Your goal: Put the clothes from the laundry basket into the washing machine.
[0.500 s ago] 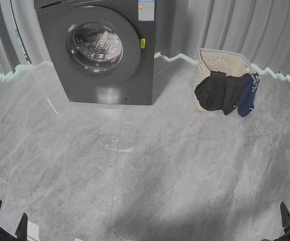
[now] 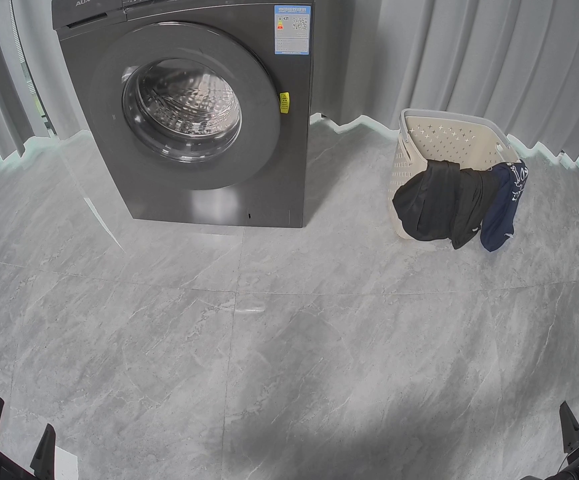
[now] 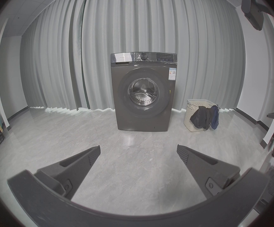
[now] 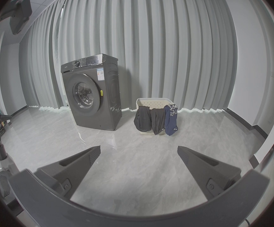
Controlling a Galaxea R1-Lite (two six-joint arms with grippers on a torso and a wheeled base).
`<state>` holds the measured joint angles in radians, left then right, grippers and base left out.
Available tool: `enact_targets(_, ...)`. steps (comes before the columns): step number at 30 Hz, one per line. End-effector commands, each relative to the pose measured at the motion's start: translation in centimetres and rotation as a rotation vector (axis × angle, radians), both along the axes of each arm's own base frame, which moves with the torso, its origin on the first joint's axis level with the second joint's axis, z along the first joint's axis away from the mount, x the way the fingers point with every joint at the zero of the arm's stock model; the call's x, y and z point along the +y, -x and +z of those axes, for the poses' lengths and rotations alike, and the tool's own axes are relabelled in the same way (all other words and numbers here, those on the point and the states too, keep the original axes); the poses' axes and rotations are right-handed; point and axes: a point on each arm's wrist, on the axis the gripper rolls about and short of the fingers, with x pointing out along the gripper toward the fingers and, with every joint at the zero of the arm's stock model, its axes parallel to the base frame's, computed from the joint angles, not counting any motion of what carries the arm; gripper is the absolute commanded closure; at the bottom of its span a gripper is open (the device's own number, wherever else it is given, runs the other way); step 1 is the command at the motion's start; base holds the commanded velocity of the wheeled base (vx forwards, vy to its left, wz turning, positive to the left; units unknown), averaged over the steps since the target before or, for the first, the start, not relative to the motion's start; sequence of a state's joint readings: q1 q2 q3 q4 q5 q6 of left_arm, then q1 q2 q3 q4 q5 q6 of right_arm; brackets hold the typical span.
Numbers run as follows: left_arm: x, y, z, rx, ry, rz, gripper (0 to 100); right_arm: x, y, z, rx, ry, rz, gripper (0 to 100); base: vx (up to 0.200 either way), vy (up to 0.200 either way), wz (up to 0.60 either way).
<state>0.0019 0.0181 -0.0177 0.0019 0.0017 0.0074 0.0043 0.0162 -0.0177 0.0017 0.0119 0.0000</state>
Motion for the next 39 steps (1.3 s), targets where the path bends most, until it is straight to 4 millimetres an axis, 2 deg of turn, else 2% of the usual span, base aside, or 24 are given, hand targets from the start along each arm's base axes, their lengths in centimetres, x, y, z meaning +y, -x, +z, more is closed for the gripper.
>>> enact_targets(1,0.00,0.02,-0.48,-0.002,0.000,0.001,0,0.00,0.00,-0.48,0.000,0.000,0.002,0,0.000,0.000,0.00)
enact_targets(5,0.00,0.02,-0.48,-0.002,0.000,0.001,0,0.00,0.00,-0.48,0.000,0.002,0.004,0,0.000,0.000,0.00)
enact_targets(8,0.00,0.02,-0.48,-0.002,0.000,0.001,0,0.00,0.00,-0.48,0.000,0.002,0.004,0,0.000,0.000,-0.60)
enact_targets(29,0.00,0.02,-0.48,-0.002,-0.002,0.001,0,0.00,0.00,-0.48,0.000,0.005,0.005,0,0.000,0.000,0.00)
enact_targets(32,0.00,0.02,-0.48,-0.002,0.000,0.001,0,0.02,0.00,-0.48,0.000,0.005,0.011,0,0.000,0.000,-0.60)
enact_targets(39,0.00,0.02,-0.48,-0.002,0.000,0.001,0,0.02,0.00,-0.48,0.000,0.005,0.010,0,0.000,0.000,0.00)
